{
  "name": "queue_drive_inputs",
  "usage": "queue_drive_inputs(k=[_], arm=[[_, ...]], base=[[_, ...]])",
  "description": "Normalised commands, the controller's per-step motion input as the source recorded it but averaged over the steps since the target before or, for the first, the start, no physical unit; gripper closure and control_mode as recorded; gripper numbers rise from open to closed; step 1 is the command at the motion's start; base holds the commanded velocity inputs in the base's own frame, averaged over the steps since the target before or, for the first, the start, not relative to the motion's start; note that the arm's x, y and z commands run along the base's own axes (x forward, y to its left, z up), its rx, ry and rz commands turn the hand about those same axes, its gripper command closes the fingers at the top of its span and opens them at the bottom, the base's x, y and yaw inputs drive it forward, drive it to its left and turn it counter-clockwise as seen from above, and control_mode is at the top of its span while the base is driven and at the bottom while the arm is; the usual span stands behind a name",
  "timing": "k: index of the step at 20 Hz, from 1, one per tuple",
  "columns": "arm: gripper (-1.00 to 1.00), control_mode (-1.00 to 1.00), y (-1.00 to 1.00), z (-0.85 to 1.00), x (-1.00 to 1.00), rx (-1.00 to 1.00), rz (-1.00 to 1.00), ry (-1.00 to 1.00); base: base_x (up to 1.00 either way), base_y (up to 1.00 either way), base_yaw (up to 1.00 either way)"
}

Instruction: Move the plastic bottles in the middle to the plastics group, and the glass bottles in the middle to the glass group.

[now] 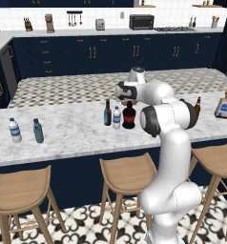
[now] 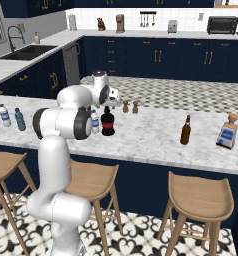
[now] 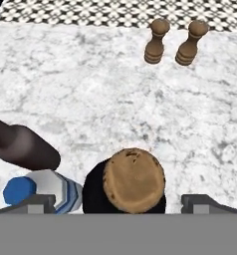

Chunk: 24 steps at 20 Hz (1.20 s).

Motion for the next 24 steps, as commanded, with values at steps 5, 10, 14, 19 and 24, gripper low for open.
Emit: queue_drive_inputs(k=[5, 10, 14, 19, 24], arm=[[-1.0, -1.0, 0.0, -0.13, 0.15, 0.0, 0.0, 0.0], [-1.0, -1.0, 0.0, -0.08, 0.16, 0.0, 0.0, 0.0], [-1.0, -1.0, 0.0, -0.01, 0.05, 0.0, 0.0, 0.0], [-1.0, -1.0, 0.0, 0.0, 0.0, 0.0, 0.0, 0.0], [1.0, -1.0, 0.0, 0.0, 0.0, 0.0, 0.0, 0.0]], base=[[0.0, 0.0, 0.0], [0.0, 0.0, 0.0], [0.0, 0.0, 0.0], [0.0, 0.0, 0.0], [0.0, 0.0, 0.0]])
